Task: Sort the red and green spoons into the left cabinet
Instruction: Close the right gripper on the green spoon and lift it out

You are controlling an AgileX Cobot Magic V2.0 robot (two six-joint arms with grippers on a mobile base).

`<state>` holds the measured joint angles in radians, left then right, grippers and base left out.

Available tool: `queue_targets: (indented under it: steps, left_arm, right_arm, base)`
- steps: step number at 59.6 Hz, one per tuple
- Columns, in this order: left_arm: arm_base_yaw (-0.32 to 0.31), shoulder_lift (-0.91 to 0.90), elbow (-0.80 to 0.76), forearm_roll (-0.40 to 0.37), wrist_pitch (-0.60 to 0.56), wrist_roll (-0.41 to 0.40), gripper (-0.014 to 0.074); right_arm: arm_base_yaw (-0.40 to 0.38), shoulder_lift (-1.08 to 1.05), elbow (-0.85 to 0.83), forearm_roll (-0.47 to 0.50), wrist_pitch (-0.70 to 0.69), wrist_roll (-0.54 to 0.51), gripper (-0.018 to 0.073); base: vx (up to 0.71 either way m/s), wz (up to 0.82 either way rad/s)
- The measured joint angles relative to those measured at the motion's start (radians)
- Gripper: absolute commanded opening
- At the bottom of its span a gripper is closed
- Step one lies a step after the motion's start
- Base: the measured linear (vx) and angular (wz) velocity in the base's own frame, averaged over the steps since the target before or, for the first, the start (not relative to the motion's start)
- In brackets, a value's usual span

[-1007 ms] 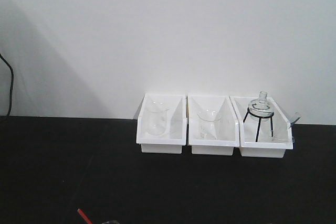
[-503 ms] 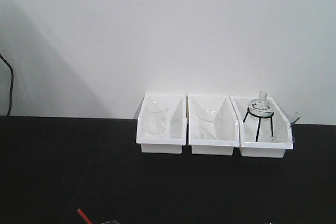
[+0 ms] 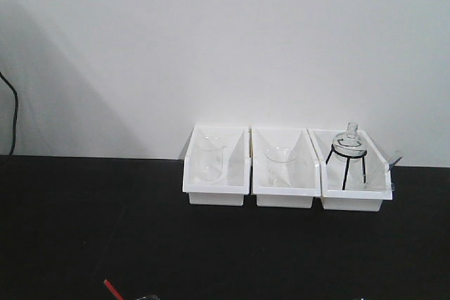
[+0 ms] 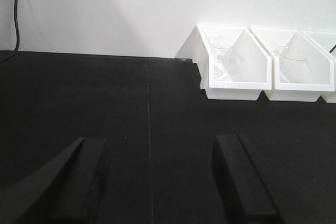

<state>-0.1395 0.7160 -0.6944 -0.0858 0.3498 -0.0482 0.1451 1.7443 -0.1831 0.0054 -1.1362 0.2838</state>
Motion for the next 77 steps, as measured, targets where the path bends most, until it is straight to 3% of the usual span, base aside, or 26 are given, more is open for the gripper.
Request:
queue_targets:
  steps: [4,31,77]
  left_arm:
    - [0.000,0.000,0.000,0.000,0.000,0.000,0.0544]
    - [0.000,0.000,0.000,0.000,0.006,0.000,0.0544]
    - [0.000,0.000,0.000,-0.002,0.024,0.000,0.0544]
  right_arm:
    - [0.000,0.000,0.000,0.000,0.000,0.000,-0.0015]
    - [0.000,-0.019,0.000,-0.005,-0.001,-0.059,-0.0009]
    - [0.000,-0.382,0.001,-0.047,0.043,-0.060,-0.0005]
  base:
    - [0.00,0.00]
    - [0.00,0.00]
    - [0.00,0.00]
